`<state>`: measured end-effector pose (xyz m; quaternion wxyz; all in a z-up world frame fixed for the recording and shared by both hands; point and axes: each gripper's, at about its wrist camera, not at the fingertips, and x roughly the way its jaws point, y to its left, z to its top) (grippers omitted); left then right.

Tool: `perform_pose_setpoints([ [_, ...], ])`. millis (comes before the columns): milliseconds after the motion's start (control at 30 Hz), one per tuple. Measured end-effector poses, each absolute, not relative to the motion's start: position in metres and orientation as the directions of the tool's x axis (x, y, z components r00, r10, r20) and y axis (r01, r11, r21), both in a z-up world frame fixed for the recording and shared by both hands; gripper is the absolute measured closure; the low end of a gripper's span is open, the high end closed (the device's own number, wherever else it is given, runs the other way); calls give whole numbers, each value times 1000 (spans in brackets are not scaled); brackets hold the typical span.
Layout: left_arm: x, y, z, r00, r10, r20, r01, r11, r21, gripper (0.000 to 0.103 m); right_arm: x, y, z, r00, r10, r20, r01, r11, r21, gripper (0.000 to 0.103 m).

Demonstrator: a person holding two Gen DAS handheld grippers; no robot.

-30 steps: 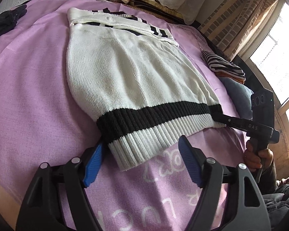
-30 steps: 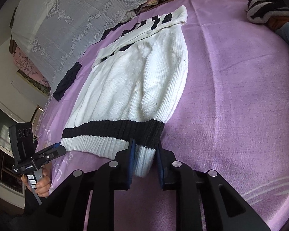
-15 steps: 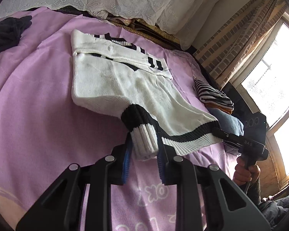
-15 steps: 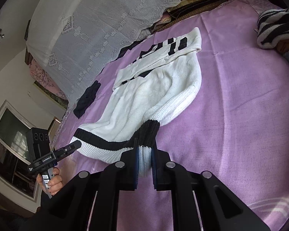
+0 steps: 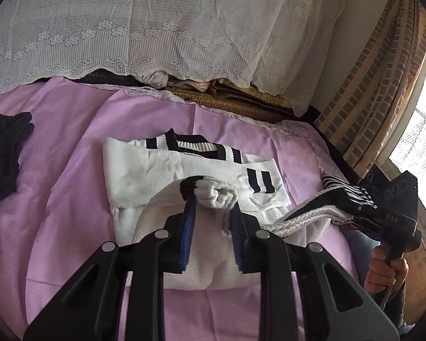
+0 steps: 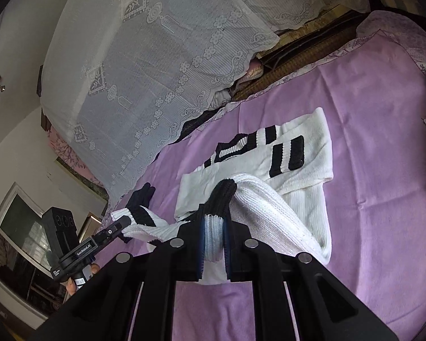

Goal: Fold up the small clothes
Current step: 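Lift the held hem and carry it toward the collar band, then lay the hem over the collar band and open the right tool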

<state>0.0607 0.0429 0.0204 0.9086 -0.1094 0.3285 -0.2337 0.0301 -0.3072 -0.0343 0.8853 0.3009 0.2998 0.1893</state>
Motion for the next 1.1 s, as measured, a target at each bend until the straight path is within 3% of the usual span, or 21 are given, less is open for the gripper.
perform_pose_setpoints([
  [500,208,31,-27,677,-408,-613,209,905,-371,81,191,-315,-68,744,486,-458,-34,713,701,92],
  [600,223,29,-36,685,-367,-629,176,922,-346,72,206,-318,-80,732,490,-473,-16,706,708,91],
  [633,224,31,-37,701,-341,-627,154,930,-334,65,210,-321,-84,734,484,-476,1,701,714,85],
  [667,224,34,-38,715,-321,-622,134,935,-329,49,212,-325,-87,738,475,-479,18,696,718,64],
  [700,221,40,-37,729,-309,-611,117,935,-334,43,211,-330,-89,746,463,-479,29,696,718,51],
  [733,216,48,-36,741,-320,-591,115,927,-357,37,207,-335,-88,761,454,-464,24,695,718,45],
  [800,209,61,-34,748,-359,-559,126,903,-411,35,199,-344,-82,786,442,-433,8,693,721,45],
  [867,205,67,-32,748,-362,-557,127,901,-415,34,192,-344,-73,808,419,-415,-6,709,706,53],
  [967,204,59,-30,745,-343,-573,142,920,-366,35,187,-324,-63,811,367,-456,-23,798,602,68],
  [1100,206,25,-31,701,-395,-595,249,916,-315,31,197,-293,-64,789,346,-508,-57,864,501,75],
])
